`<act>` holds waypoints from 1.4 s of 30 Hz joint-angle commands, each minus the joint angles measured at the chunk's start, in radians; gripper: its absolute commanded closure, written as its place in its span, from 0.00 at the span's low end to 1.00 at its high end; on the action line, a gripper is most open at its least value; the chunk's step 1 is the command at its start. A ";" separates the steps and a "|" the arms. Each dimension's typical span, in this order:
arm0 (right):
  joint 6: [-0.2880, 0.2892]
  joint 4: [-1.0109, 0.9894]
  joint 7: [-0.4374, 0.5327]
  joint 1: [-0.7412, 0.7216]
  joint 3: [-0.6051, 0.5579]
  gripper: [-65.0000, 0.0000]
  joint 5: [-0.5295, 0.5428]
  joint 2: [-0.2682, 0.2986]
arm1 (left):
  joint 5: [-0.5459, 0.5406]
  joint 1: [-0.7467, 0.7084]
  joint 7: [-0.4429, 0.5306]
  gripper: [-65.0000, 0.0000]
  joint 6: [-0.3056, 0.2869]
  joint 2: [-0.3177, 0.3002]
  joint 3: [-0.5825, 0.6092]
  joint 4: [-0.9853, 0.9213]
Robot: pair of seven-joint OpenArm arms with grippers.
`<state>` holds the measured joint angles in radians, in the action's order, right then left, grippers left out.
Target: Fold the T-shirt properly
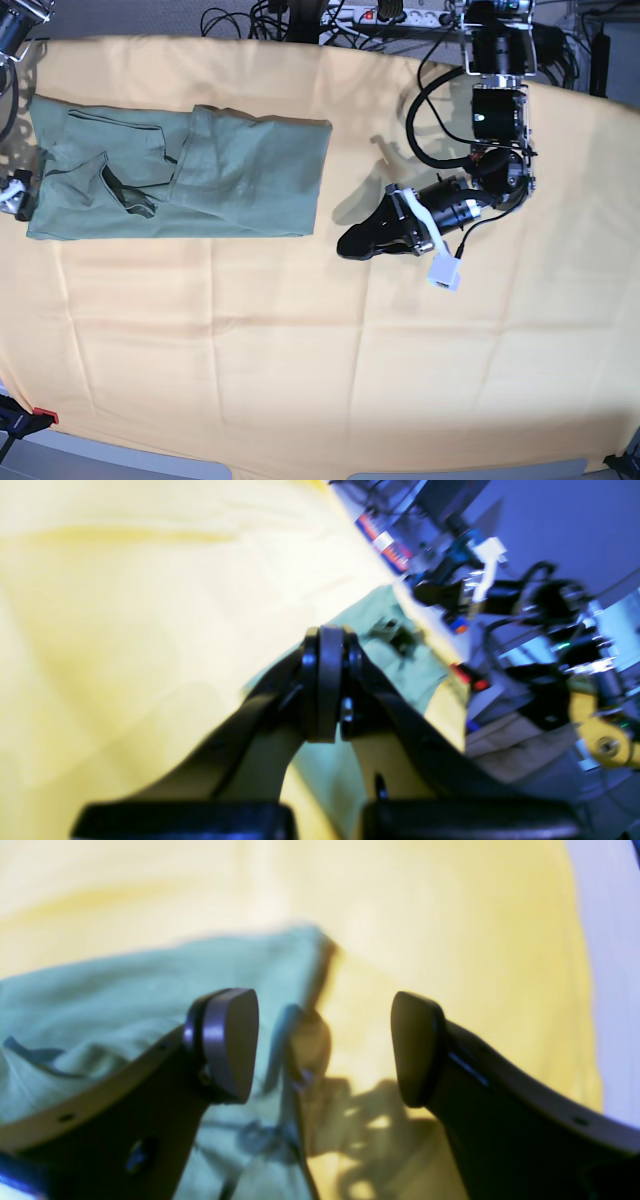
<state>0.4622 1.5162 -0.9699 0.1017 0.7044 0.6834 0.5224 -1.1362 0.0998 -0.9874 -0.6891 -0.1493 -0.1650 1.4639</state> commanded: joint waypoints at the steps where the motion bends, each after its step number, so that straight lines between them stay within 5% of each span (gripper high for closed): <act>1: 0.002 0.013 0.001 0.000 0.040 0.33 0.058 0.026 | -0.031 0.026 0.023 1.00 -0.009 -0.016 0.000 0.017; 10: 0.047 -0.085 -0.053 0.122 0.172 0.33 0.281 0.001 | -0.054 0.029 0.022 1.00 -0.009 -0.129 0.000 0.017; 21: 0.216 -0.438 -0.221 0.070 0.158 0.33 0.580 -0.001 | -0.099 0.028 0.014 1.00 -0.009 -0.172 0.000 0.017; 26: 0.236 -0.438 -0.328 0.070 0.082 0.33 0.650 -0.008 | -0.100 0.028 0.015 1.00 -0.009 -0.172 0.000 0.017; 35: 0.236 -0.438 -0.375 0.070 -0.032 0.34 0.674 -0.006 | -0.099 0.028 0.014 1.00 -0.009 -0.172 0.000 0.017; 39: 0.236 -0.438 -0.380 0.070 -0.032 0.56 0.674 -0.007 | -0.099 0.028 0.015 1.00 -0.009 -0.172 0.000 0.017; 42: 0.236 -0.438 -0.393 0.069 -0.032 0.58 0.675 -0.007 | -0.099 0.028 0.015 1.00 -0.009 -0.172 0.000 0.017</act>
<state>0.7116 1.0779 -1.3029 0.1654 0.6773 1.4075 0.5064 -1.2045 0.1108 -0.9916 -0.6895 -0.3138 -0.1631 1.4639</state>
